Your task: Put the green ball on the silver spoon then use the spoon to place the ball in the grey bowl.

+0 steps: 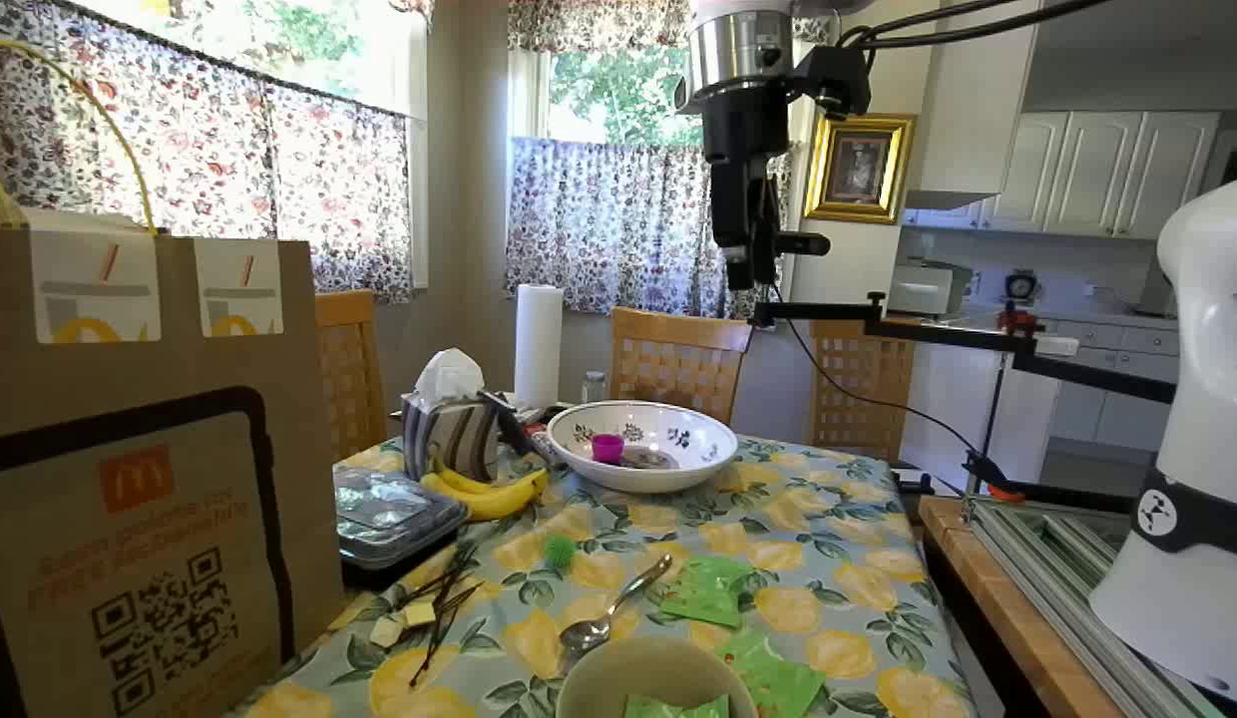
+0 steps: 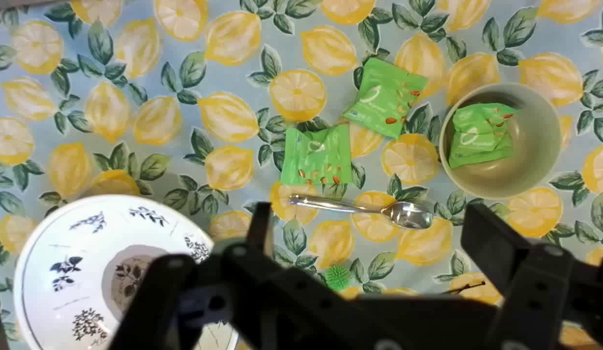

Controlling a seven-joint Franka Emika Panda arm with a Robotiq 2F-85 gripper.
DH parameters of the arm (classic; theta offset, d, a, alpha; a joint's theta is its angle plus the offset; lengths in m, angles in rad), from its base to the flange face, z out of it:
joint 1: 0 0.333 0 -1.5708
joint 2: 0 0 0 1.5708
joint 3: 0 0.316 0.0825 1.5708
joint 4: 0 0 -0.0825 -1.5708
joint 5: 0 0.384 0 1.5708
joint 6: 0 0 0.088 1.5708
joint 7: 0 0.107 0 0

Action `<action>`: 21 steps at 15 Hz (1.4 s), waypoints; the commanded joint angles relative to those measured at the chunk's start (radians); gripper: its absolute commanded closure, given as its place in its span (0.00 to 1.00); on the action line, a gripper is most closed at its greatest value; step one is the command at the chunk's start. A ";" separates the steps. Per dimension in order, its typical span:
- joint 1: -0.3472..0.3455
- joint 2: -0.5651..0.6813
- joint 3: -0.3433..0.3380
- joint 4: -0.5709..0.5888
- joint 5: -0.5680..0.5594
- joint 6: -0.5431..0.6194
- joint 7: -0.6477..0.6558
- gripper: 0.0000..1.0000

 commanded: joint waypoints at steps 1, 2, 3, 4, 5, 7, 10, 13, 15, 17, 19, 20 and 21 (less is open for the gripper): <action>0.012 0.000 -0.011 0.001 -0.003 -0.002 0.002 0.00; 0.012 0.000 -0.011 0.001 -0.003 -0.002 0.002 0.00; 0.012 0.000 -0.011 0.001 -0.003 -0.002 0.002 0.00; 0.012 0.000 -0.011 0.001 -0.003 -0.002 0.002 0.00; 0.012 0.000 -0.011 0.001 -0.003 -0.002 0.002 0.00; -0.007 0.050 -0.010 0.022 -0.020 0.061 0.074 0.00; -0.033 0.193 -0.047 0.054 -0.012 0.270 0.105 0.00; -0.033 0.320 -0.078 0.050 -0.010 0.507 0.060 0.00; -0.024 0.416 -0.090 0.061 0.005 0.652 0.058 0.00; -0.015 0.499 -0.089 0.078 0.015 0.743 0.036 0.00; -0.010 0.568 -0.081 0.104 0.030 0.764 -0.013 0.00; 0.001 0.490 -0.101 0.042 0.008 0.756 0.042 0.00; 0.006 0.515 -0.103 0.050 0.010 0.761 0.039 0.00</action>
